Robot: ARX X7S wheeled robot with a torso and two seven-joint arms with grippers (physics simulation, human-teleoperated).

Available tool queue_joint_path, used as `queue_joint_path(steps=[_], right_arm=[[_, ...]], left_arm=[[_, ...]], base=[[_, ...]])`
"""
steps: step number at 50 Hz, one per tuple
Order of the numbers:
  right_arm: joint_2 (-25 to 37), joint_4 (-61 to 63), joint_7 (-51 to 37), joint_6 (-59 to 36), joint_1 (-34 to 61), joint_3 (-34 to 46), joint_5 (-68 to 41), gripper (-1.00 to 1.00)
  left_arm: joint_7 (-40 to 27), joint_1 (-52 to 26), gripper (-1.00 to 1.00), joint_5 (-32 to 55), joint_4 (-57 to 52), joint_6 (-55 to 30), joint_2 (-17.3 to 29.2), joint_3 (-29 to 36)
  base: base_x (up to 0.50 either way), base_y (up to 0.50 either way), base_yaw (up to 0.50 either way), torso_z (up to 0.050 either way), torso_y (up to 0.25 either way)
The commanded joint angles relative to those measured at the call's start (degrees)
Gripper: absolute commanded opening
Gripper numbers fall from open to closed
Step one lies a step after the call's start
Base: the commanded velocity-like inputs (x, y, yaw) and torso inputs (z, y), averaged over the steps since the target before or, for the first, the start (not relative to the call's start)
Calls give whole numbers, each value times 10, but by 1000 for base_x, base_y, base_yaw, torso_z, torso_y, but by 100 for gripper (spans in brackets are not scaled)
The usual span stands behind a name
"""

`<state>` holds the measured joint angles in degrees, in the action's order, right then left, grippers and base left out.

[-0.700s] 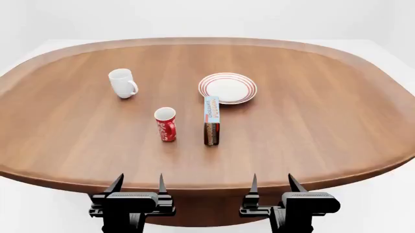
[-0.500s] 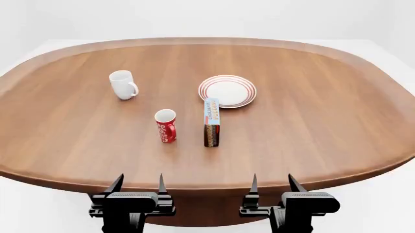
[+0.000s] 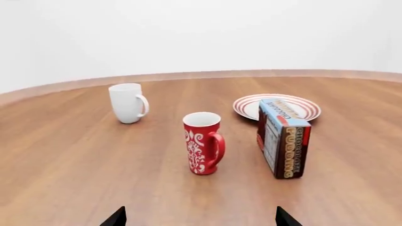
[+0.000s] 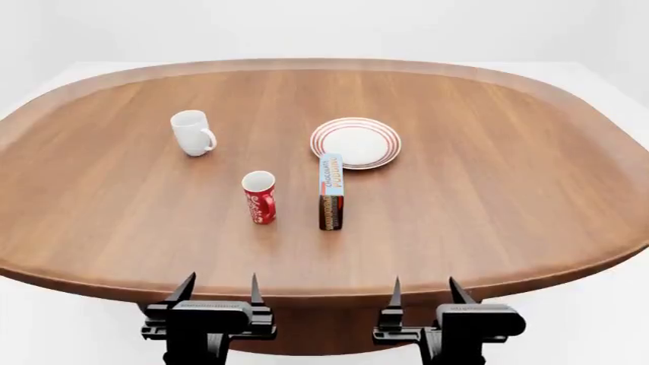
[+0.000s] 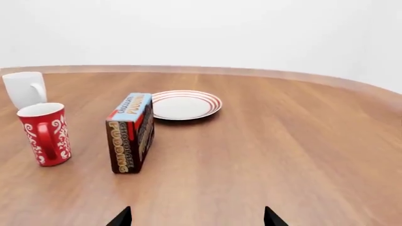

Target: Pick up the white mug and put it on the plate, and put the chocolate pudding to the right of the plate.

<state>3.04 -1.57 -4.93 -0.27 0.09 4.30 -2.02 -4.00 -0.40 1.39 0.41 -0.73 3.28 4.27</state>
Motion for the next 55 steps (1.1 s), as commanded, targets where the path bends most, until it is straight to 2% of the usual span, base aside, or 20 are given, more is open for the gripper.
queue_joint_path(steps=[1,4,14,17,21,25,28,36,42,47,55], right_arm=[[1,-6,-4,-1,1,-1,3,100],[5,10,-8,-12,0,0,-2,100],[40,267,-51,-88,-2,-86,-56,100],[47,355,-71,-91,-3,-130,-81,100],[52,406,-86,-81,-5,-160,-90,100],[51,452,-99,-28,-6,-205,-104,100],[50,462,-97,5,-12,-224,-127,100],[50,493,-94,67,-21,-230,-107,100],[53,504,-95,75,-27,-224,-105,100],[59,503,-83,88,-35,-211,-109,100],[67,509,-80,84,-37,-197,-112,100]], left_arm=[[-7,1,100,-7,-3,1,0,-3],[-12,2,100,-4,-15,-3,4,-2],[-66,25,100,-56,-271,-67,39,-43],[-81,33,100,-51,-349,-81,44,-77],[-92,38,100,-45,-406,-92,48,-101],[-105,46,100,-45,-469,-98,54,-133],[-116,52,100,-57,-491,-91,57,-146],[-134,69,100,-40,-520,-59,60,-188],[-147,83,100,-13,-548,-35,60,-231],[-150,87,100,-12,-541,-29,63,-234],[-153,92,100,-15,-536,-24,65,-226]], base=[[0,0,0,0,0],[0,0,0,0,0],[0,0,0,0,0],[0,0,0,0,0],[0,0,0,0,0],[0,0,0,0,0],[0,0,0,0,0],[0,0,0,0,0],[0,0,0,0,0],[108,-9,0,0,0],[500,-115,0,0,0]])
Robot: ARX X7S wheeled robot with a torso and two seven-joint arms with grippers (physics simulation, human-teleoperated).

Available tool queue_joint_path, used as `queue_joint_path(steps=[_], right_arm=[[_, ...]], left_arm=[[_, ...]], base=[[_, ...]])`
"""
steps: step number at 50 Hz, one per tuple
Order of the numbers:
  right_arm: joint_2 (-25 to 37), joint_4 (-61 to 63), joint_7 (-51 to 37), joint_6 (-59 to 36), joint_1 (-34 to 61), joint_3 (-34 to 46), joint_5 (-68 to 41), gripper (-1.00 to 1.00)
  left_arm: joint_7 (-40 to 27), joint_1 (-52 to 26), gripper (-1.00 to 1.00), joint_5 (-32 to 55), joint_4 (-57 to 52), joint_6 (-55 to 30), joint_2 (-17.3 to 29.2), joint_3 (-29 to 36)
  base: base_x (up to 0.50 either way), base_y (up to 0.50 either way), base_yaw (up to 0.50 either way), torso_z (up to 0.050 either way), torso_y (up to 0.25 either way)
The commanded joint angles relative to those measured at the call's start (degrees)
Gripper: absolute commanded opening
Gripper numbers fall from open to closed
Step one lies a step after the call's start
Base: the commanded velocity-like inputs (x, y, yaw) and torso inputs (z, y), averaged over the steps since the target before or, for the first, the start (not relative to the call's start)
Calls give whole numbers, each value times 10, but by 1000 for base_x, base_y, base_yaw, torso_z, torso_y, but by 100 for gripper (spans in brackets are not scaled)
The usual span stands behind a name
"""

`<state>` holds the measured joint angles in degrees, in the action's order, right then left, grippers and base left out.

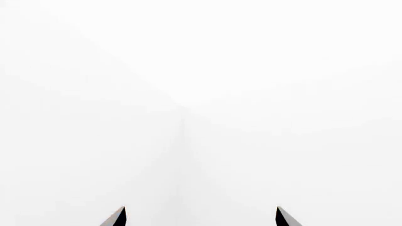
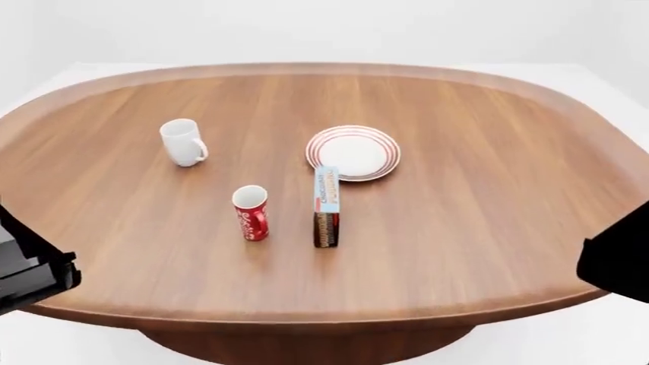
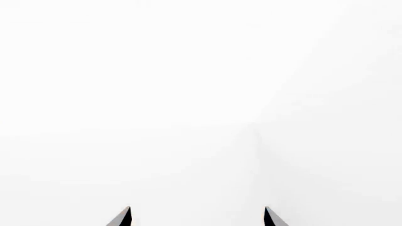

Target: Pick up the white mug and put it on the plate, and put the chocolate pudding to the right of the plate.

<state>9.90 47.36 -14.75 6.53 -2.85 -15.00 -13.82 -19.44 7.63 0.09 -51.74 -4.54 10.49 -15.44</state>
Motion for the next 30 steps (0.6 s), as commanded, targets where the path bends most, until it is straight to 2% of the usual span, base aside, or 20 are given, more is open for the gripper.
queue_joint_path(steps=[1,15,30], right_arm=[[-1,20,17,15,-8,-4,6,100],[9,16,20,16,-11,14,8,100],[21,19,20,10,-13,30,30,100]], left_arm=[[1,12,100,-3,-13,15,-7,-28],[-4,11,100,-6,-9,11,-2,-15],[-9,12,100,-6,-5,10,4,-7]], base=[[500,-109,0,0,0],[500,-111,0,0,0],[500,0,0,0,0]])
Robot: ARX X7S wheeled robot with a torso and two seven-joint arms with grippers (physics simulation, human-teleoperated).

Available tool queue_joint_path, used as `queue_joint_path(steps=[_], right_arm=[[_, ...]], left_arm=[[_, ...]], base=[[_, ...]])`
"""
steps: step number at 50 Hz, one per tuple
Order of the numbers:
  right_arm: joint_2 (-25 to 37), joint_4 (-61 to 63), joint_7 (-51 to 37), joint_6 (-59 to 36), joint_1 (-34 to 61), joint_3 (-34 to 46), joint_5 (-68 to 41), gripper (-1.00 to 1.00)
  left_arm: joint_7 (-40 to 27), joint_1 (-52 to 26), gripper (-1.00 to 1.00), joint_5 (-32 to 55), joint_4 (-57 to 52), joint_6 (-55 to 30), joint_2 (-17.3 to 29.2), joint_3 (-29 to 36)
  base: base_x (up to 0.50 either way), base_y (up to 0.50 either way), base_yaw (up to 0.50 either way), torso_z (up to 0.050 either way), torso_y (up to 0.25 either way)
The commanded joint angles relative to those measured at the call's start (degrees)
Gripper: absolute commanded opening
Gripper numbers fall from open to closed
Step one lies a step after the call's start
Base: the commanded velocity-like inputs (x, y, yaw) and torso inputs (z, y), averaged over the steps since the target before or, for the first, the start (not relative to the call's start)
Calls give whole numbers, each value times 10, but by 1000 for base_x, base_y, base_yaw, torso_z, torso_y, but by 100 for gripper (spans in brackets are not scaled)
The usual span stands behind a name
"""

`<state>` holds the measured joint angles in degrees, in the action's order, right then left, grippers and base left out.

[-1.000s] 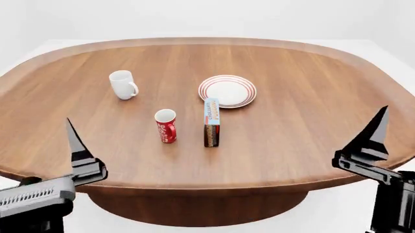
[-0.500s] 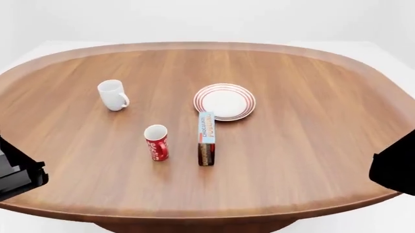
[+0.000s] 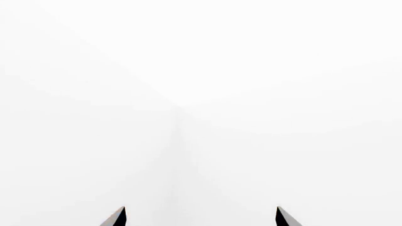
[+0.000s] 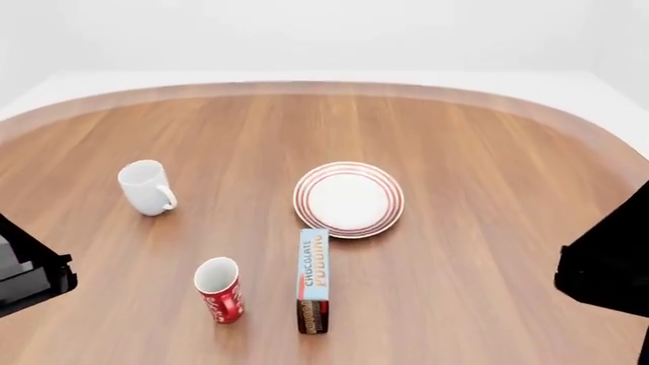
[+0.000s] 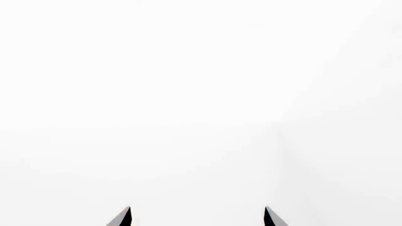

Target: Pick up the white mug and put it on the plate, and put the chocolate pudding to the right of the plate.

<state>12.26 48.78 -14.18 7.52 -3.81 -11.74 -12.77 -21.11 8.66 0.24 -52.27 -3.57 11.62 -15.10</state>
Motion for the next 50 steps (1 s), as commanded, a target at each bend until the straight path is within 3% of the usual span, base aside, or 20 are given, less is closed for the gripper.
queue_joint_path(steps=[1,50], right_arm=[[-2,5,14,0,-3,-3,20,100],[14,-4,2,25,-14,11,17,100]], left_arm=[[7,2,100,-8,1,1,-7,-10],[-14,13,100,-1,6,12,8,-8]], base=[[500,27,0,0,0],[500,67,0,0,1]])
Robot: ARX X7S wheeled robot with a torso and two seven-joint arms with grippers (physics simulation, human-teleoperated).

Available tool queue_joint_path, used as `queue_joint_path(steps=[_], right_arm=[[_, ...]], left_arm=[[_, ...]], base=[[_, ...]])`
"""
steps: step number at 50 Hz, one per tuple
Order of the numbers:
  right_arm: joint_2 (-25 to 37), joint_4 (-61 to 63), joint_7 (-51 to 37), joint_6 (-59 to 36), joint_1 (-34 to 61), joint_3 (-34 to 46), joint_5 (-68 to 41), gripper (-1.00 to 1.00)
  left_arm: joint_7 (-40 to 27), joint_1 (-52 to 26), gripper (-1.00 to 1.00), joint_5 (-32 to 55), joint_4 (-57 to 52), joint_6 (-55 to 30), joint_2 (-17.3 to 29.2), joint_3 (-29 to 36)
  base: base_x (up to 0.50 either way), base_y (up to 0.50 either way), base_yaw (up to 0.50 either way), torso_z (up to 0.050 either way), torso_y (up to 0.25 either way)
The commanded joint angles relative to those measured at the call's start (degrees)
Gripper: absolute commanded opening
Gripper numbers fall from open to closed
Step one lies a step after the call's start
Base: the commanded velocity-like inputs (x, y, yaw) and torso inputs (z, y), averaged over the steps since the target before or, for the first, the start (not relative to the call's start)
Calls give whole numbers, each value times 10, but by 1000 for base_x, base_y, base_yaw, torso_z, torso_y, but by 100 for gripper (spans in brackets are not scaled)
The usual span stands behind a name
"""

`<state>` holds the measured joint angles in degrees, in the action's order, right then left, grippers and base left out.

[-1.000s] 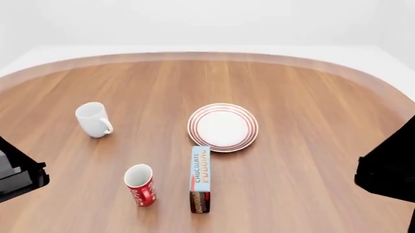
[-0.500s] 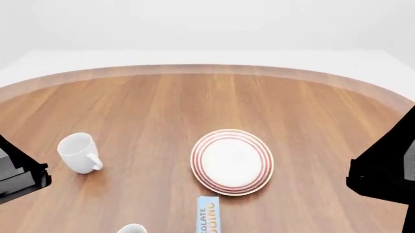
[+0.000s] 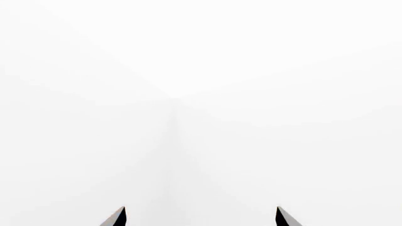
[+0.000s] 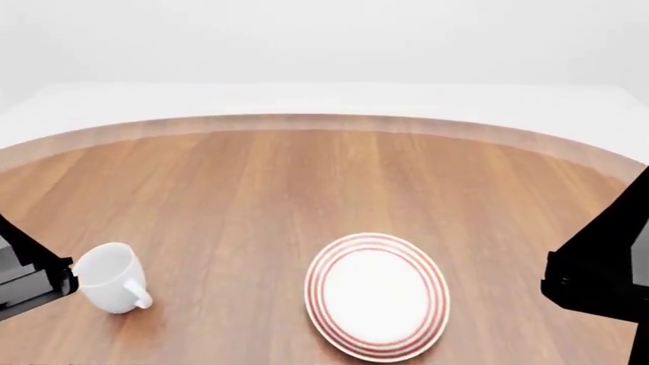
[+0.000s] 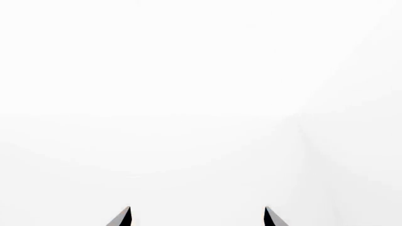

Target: Pick up the white mug and put it on the plate, and put the chocolate pudding to the right of the plate.

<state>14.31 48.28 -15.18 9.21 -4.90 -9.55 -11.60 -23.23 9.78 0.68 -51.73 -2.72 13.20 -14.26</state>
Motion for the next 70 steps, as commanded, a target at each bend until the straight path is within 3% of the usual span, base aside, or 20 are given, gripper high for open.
queue_joint_path(steps=[1,29,38,59,65,66,67,70], right_arm=[[-7,1,12,11,-4,-11,4,100],[1,1,2,7,-5,0,16,100],[3,-2,-2,8,-5,1,14,100],[8,-3,-9,8,-7,6,18,100],[10,-2,-11,7,-7,7,18,100],[9,-5,-11,10,-7,8,18,100],[10,-5,-11,10,-8,8,18,100],[10,-6,-11,11,-8,9,18,100]], left_arm=[[7,3,100,-5,1,4,-7,-16],[1,5,100,4,8,1,1,-8],[8,-3,100,-3,9,-42,12,10],[-4,-3,100,-13,7,-53,13,15],[-10,-25,100,-32,-15,-139,7,39],[-10,-52,100,-31,-40,-224,-3,57],[-10,-55,100,-31,-43,-231,-2,58],[-18,-120,100,-41,-81,-398,-26,99]], base=[[500,8,0,0,0],[41,154,0,0,0],[0,0,0,0,0],[0,0,0,14,-227],[0,0,0,0,0],[0,0,0,0,0],[0,0,0,0,0],[0,0,0,0,0]])
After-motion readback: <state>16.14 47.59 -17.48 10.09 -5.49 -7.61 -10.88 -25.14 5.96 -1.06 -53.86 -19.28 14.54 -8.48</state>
